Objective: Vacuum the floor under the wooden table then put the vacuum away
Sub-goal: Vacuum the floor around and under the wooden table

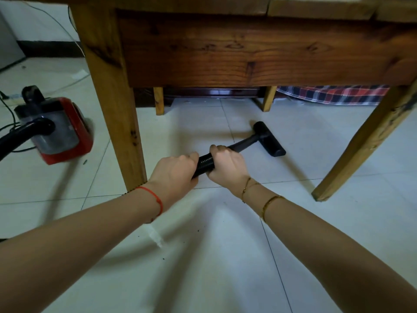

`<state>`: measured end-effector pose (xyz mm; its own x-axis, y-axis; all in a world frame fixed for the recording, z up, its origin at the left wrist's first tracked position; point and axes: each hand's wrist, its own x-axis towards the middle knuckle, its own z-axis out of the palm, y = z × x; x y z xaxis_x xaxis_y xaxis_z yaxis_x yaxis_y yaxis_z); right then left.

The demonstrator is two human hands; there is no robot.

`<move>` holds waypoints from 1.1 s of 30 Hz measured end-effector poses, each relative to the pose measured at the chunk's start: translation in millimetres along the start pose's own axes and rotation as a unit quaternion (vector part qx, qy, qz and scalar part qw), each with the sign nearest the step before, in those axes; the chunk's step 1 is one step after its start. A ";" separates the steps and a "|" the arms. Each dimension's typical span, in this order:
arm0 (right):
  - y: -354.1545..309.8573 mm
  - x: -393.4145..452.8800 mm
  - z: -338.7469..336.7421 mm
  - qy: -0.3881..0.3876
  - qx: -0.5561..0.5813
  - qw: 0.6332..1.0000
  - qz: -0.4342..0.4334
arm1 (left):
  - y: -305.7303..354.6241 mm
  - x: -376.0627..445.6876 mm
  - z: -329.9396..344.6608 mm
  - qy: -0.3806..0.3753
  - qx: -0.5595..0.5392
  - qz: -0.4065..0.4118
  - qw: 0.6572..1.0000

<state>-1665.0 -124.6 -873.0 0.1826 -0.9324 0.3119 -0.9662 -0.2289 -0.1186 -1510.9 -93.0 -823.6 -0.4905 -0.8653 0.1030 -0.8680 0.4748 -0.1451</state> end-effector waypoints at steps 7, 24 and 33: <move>67.8 7.9 3.3 -0.037 0.036 0.995 0.086 | 48.6 62.3 9.3 -0.004 -0.019 -0.001 1.000; 115.0 -3.5 3.4 -0.051 -0.040 0.998 -0.007 | 70.0 78.1 31.0 0.007 -0.021 0.045 0.999; 23.5 -2.3 8.3 -0.020 -0.096 0.989 -0.111 | 0.1 1.0 19.3 0.008 -0.006 0.028 1.000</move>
<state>-1686.6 -130.2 -884.3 0.3966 -0.8767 0.2721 -0.9179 -0.3748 0.1302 -1510.0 -96.9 -842.5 -0.5396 -0.8347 0.1100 -0.8398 0.5245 -0.1399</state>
